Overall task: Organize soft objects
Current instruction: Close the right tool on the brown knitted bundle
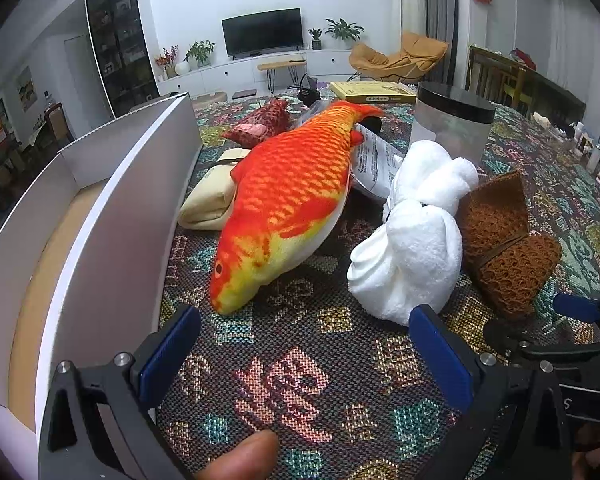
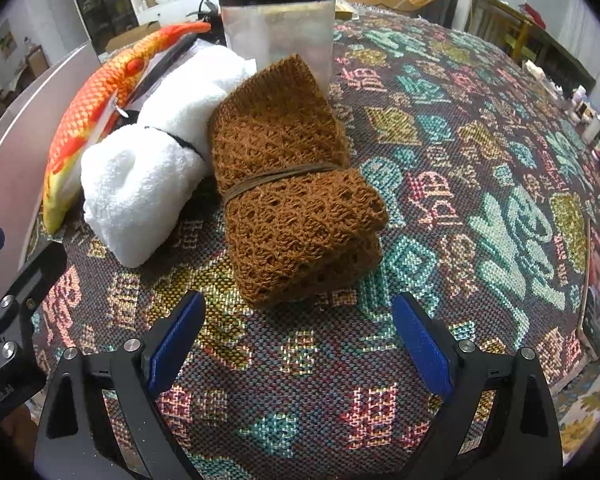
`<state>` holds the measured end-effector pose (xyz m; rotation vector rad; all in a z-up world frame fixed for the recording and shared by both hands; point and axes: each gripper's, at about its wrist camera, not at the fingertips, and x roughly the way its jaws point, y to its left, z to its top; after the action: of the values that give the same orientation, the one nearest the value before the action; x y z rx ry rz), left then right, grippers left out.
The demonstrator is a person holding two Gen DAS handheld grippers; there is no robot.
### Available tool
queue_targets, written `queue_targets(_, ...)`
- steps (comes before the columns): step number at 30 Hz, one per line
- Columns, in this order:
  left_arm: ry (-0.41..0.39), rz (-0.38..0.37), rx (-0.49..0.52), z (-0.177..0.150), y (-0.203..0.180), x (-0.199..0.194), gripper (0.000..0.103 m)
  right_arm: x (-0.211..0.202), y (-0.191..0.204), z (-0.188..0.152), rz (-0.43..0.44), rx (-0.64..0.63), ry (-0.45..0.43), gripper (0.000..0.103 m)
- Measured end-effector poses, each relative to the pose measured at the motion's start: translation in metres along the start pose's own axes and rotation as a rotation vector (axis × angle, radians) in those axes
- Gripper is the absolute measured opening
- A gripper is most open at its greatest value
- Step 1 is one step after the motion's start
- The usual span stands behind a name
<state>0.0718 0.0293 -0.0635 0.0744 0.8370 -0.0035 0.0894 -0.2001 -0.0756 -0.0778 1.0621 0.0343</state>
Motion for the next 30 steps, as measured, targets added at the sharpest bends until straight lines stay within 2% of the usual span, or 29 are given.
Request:
queue_targets(8, -0.001, -0.001, -0.004, -0.001, 0.003, -0.003, 0.103, 0.021, -0.006, 0.016, 0.001, 0.006, 0.079, 0.096)
queue_targets(12, 0.004, 0.007, -0.006, -0.004, 0.006, -0.004, 0.103, 0.032, -0.013, 0.038, -0.026, -0.023, 0.023, 0.096)
queue_targets(15, 0.019, 0.021, -0.002, -0.007, 0.007, -0.002, 0.103, 0.045, -0.021, 0.057, -0.003, -0.050, -0.055, 0.097)
queue_targets(18, 0.034, 0.030, 0.007, -0.010, 0.005, -0.002, 0.103, 0.054, -0.027, 0.061, 0.030, -0.077, -0.154, 0.102)
queue_targets(30, 0.029, 0.020, 0.045, -0.017, -0.011, -0.017, 0.103, 0.054, -0.027, 0.061, 0.034, -0.084, -0.163, 0.102)
